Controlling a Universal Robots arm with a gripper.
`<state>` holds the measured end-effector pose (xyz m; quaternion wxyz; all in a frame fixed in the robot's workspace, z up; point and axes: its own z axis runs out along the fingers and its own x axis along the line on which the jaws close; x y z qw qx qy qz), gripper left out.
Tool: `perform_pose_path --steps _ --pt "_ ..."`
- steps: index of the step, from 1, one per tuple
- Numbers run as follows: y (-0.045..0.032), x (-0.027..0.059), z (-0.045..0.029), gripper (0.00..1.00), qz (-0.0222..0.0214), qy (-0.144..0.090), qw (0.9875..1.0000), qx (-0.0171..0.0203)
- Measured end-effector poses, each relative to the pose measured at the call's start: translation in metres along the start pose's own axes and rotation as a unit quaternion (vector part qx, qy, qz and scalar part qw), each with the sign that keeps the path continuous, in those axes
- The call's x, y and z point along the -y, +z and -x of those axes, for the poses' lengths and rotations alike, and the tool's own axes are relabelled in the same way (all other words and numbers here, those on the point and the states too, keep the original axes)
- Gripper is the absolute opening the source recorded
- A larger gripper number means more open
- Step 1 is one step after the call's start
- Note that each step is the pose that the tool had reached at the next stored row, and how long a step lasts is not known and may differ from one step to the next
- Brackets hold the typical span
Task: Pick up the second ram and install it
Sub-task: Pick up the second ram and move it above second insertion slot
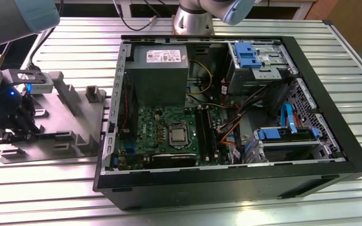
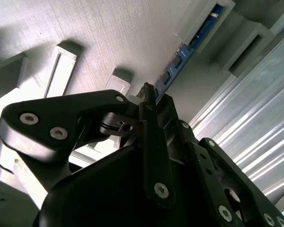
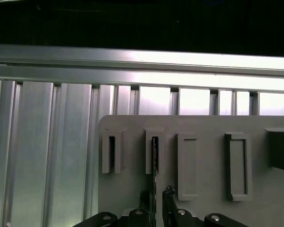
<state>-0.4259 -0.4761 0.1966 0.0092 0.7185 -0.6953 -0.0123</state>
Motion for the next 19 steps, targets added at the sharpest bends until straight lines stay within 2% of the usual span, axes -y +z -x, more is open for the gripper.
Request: perform_pose_path --steps 3,8,13,19 --pt "0.0001 0.0002 -0.0005 0.25 0.0017 -0.005 1.0000 -0.0022" --pt "0.0002 0.0003 -0.0006 0.25 0.0021 -0.009 1.0000 -0.0024" --pt "0.0001 0.0007 -0.0005 0.25 0.0019 -0.024 0.9997 -0.0001" --pt "-0.0011 0.0007 -0.0005 0.25 0.0018 -0.024 0.9997 0.0013"
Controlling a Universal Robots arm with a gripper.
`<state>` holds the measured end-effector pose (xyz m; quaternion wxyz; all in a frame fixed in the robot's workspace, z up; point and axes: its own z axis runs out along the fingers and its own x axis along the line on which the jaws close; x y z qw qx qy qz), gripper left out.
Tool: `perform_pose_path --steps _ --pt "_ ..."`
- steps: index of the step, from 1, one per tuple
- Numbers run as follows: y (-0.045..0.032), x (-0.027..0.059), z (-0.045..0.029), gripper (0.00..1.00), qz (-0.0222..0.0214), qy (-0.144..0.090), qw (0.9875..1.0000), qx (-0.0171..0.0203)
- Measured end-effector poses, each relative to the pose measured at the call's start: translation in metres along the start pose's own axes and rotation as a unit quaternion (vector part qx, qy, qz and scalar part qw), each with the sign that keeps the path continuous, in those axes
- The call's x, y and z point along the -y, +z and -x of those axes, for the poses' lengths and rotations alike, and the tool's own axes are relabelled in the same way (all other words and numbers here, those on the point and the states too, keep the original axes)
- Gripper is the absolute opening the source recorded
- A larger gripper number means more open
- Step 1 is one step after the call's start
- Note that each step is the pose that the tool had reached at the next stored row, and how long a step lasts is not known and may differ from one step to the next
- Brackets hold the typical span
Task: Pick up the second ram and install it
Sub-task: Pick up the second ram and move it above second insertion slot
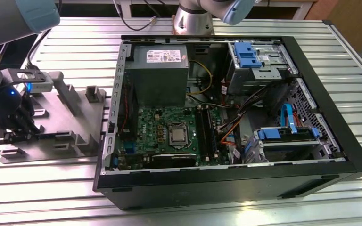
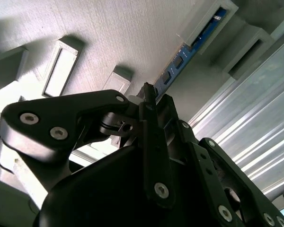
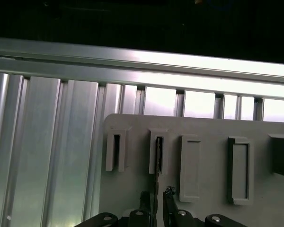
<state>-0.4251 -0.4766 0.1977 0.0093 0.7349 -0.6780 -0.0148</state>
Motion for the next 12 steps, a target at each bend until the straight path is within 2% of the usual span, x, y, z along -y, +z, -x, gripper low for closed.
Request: perform_pose_path --steps 8,9,12 --pt "-0.0002 0.0000 0.0000 0.24 0.0000 0.000 1.0000 0.0000" --pt "-0.0002 0.0000 0.0000 0.16 0.0000 0.000 1.0000 0.0000" --pt "-0.0002 0.0000 0.0000 0.16 0.0000 0.000 1.0000 0.0000"
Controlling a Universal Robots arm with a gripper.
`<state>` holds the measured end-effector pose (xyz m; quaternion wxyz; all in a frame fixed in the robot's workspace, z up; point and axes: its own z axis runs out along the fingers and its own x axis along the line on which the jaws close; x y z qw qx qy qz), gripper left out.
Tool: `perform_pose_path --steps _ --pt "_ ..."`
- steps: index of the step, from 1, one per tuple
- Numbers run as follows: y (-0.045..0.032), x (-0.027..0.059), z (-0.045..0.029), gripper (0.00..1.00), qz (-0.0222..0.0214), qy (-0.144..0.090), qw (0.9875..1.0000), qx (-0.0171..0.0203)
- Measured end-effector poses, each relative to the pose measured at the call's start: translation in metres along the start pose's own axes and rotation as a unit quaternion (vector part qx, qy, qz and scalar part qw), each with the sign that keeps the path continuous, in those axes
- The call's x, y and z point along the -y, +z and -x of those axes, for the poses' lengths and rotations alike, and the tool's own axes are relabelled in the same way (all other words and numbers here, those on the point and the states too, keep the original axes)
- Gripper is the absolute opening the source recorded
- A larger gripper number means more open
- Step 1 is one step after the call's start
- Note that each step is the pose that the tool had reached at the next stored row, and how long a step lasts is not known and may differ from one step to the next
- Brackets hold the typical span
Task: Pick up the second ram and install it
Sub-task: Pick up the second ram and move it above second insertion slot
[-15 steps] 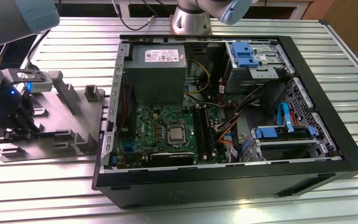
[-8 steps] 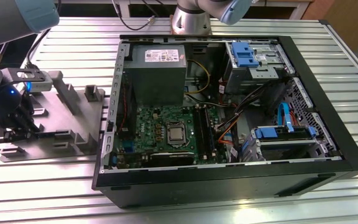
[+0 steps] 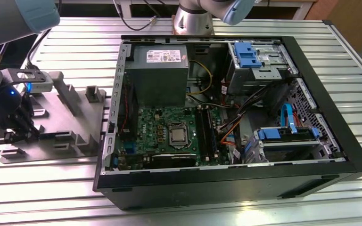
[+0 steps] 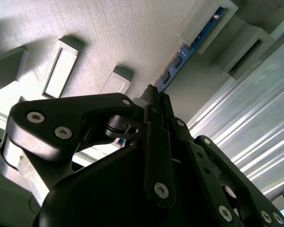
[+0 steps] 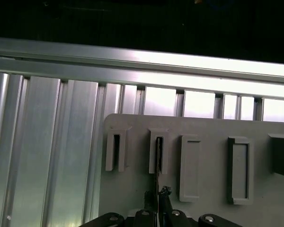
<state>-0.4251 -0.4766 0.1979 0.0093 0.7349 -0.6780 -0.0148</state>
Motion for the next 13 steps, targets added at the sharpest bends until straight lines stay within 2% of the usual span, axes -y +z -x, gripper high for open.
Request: perform_pose_path --steps 6,13 --pt "0.0000 0.0000 0.0000 0.16 -0.0001 0.010 0.9999 0.0003" --pt "-0.0013 0.0000 0.0000 0.16 -0.0002 0.010 0.9999 0.0004"
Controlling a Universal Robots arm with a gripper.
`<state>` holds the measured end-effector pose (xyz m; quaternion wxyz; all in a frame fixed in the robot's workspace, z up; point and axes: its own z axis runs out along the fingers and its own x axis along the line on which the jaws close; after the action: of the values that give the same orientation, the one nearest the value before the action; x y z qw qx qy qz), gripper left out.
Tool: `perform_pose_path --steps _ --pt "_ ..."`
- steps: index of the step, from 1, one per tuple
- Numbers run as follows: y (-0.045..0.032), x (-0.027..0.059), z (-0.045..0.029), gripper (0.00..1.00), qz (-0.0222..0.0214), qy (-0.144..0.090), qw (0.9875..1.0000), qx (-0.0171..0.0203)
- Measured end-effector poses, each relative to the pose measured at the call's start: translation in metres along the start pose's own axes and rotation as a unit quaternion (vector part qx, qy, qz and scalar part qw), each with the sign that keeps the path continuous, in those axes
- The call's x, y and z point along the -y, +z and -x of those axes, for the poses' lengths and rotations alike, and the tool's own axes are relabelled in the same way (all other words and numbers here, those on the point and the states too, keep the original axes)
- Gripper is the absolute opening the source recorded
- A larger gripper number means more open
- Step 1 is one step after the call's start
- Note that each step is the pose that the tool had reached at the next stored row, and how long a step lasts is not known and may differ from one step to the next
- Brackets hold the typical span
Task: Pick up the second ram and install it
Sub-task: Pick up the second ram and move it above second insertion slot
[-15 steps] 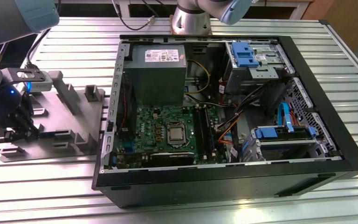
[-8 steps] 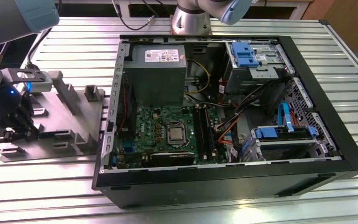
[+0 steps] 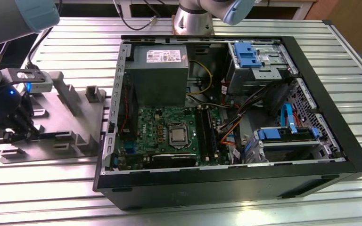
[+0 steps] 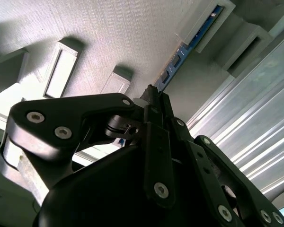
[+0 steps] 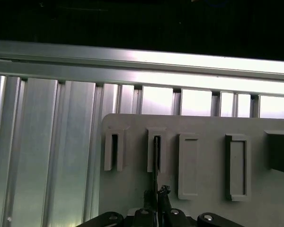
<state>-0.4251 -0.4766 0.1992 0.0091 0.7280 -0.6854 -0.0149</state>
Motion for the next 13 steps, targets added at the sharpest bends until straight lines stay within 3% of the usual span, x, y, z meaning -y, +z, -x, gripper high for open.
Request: perform_pose_path --steps 2,13 --pt "-0.0006 0.0000 0.0000 0.13 0.0001 0.000 1.0000 -0.0001" --pt "-0.0014 -0.0001 0.0000 0.12 0.0001 0.000 1.0000 -0.0001"
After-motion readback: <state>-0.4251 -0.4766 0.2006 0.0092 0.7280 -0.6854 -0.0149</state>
